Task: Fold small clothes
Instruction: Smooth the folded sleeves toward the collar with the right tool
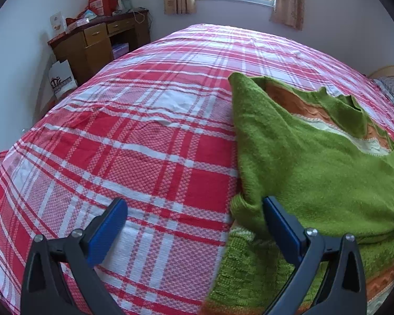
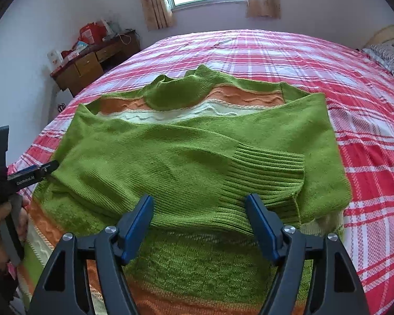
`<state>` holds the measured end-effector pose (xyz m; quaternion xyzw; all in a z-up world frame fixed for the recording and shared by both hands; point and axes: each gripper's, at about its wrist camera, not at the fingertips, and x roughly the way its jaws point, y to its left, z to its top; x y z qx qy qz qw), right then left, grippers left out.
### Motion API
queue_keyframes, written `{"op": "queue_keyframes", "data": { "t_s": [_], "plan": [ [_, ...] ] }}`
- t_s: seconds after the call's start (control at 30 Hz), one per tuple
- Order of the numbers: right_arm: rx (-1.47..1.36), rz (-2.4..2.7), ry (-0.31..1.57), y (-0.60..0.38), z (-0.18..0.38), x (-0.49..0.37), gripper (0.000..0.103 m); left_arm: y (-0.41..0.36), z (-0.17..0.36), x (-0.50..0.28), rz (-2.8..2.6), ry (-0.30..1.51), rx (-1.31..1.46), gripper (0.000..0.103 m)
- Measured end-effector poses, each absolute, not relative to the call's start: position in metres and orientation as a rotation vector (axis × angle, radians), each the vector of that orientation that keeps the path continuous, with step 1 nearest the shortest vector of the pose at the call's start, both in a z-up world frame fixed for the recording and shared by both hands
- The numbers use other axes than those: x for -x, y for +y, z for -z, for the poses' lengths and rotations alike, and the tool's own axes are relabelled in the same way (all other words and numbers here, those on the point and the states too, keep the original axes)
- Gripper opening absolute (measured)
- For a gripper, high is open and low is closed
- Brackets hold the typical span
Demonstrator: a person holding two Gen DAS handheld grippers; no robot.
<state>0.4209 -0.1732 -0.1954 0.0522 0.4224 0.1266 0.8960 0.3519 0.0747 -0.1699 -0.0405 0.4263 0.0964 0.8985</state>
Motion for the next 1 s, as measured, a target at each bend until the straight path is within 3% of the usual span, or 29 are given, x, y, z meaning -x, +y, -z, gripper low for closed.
{"op": "queue_keyframes", "data": {
  "t_s": [0.1, 1.0],
  "plan": [
    [-0.118, -0.273, 0.877, -0.173, 0.196, -0.422, 0.078, 0.074, 0.169, -0.351, -0.191, 0.877, 0.081, 0.103],
    [-0.182, -0.226, 0.798, -0.188, 0.178, -0.387, 0.078, 0.076, 0.16, -0.314, -0.137, 0.823, 0.093, 0.103]
  ]
}}
